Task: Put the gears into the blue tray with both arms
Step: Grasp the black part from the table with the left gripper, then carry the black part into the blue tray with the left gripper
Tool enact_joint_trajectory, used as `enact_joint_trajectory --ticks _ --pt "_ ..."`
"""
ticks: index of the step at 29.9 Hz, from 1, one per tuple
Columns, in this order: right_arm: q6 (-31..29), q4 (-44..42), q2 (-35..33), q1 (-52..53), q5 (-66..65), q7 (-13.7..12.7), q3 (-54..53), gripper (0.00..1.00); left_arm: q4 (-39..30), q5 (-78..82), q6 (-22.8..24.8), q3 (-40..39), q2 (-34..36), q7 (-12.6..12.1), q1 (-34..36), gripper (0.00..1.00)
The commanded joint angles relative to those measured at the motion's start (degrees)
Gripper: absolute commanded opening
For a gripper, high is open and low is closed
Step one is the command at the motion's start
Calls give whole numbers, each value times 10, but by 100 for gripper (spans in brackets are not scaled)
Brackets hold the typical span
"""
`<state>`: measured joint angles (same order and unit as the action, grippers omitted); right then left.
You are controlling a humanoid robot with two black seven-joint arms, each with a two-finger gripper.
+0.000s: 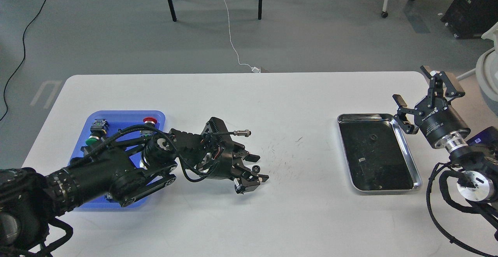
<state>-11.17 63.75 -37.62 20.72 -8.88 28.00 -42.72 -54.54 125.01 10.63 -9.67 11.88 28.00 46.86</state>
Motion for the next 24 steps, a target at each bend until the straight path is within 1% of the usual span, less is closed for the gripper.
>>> enact_joint_trajectory --ticks 1,3,4,5,7,9,10,15,17,20,22,24 --pt "0 1 0 -3 0 0 -1 99 9 0 0 0 -2 0 0 44" --pt "0 2 0 -4 0 0 -2 99 15 0 0 0 -5 0 0 35" --pt "0 1 0 -4 0 0 -2 99 21 0 0 0 -5 0 0 27" --pt "0 1 0 -4 0 0 -3 99 23 0 0 0 -5 0 0 24" --pt "0 1 0 -4 0 0 -12 99 25 0 0 0 -4 0 0 23" --pt "0 1 0 -4 0 0 -14 99 26 0 0 0 -2 0 0 17" --pt "0 1 0 -3 0 0 -14 99 25 0 0 0 -2 0 0 15" --pt "0 2 0 -3 0 0 -14 99 14 0 -2 -4 2 0 6 15" --pt "0 2 0 -3 0 0 -15 99 -10 0 -3 -11 17 0 17 15" --pt "0 2 0 -3 0 0 -16 99 -59 0 -2 -11 84 0 59 15" --pt "0 3 0 -3 0 0 -16 99 -93 0 0 -11 129 0 68 16" --pt "0 8 0 -3 -2 0 -16 99 -133 -13 4 -11 191 0 75 16"
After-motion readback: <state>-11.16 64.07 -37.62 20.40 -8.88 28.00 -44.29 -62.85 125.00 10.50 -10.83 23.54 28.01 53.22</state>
